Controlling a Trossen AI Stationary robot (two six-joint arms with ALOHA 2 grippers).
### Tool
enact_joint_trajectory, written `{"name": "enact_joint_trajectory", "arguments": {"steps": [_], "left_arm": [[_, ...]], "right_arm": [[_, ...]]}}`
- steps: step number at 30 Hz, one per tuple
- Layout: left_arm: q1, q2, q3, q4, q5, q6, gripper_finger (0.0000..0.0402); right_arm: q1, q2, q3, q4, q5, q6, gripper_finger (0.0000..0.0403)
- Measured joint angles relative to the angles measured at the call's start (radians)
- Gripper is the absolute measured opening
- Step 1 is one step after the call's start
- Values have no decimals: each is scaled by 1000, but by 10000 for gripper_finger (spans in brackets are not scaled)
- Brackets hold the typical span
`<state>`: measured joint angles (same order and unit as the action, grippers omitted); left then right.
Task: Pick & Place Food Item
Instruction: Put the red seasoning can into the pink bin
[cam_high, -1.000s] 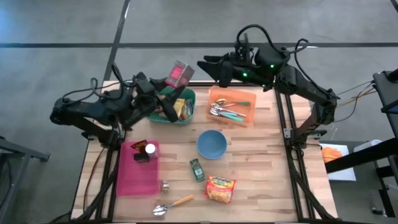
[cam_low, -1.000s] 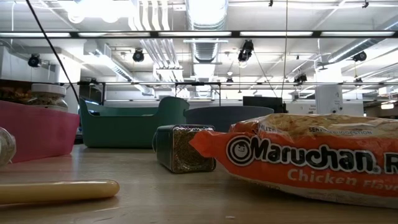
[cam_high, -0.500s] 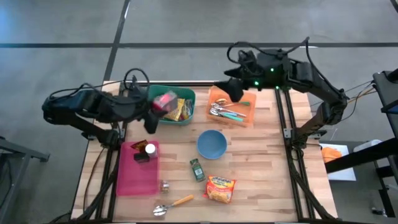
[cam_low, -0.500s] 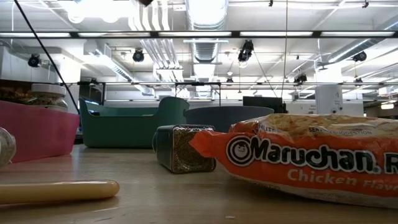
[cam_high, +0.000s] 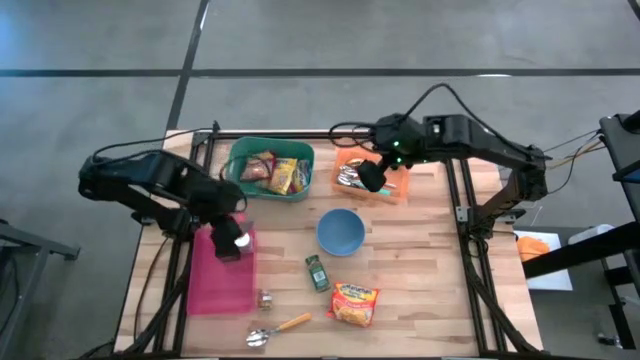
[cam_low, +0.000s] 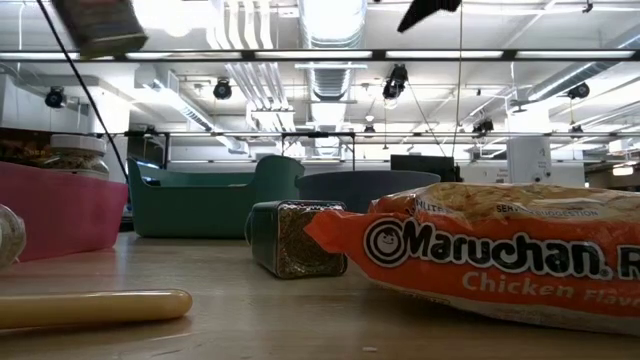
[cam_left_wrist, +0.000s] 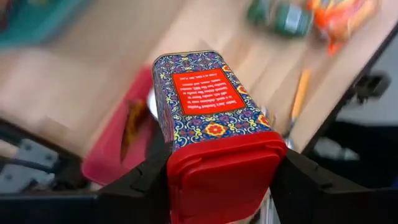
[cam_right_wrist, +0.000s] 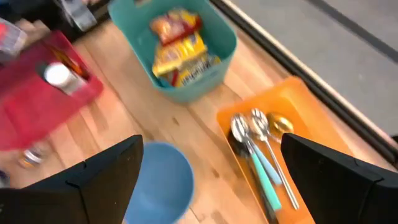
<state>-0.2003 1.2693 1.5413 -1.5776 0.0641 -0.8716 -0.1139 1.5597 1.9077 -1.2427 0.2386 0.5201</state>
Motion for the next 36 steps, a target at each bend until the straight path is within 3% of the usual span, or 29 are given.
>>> {"name": "enact_joint_trajectory", "arguments": {"steps": [4, 18, 28, 36], "left_arm": [[-26, 37, -42, 23, 121, 30, 201], [-139, 76, -322, 33, 271, 65, 201], [-252, 77, -481, 309, 286, 162, 201], [-252, 77, -605, 344, 261, 166, 201]], "right_arm": [[2, 0, -71, -1, -2, 4, 375], [37, -1, -233, -13, -12, 52, 375], [40, -1, -244, -10, -12, 57, 375], [40, -1, -244, -6, -11, 57, 375]]}}
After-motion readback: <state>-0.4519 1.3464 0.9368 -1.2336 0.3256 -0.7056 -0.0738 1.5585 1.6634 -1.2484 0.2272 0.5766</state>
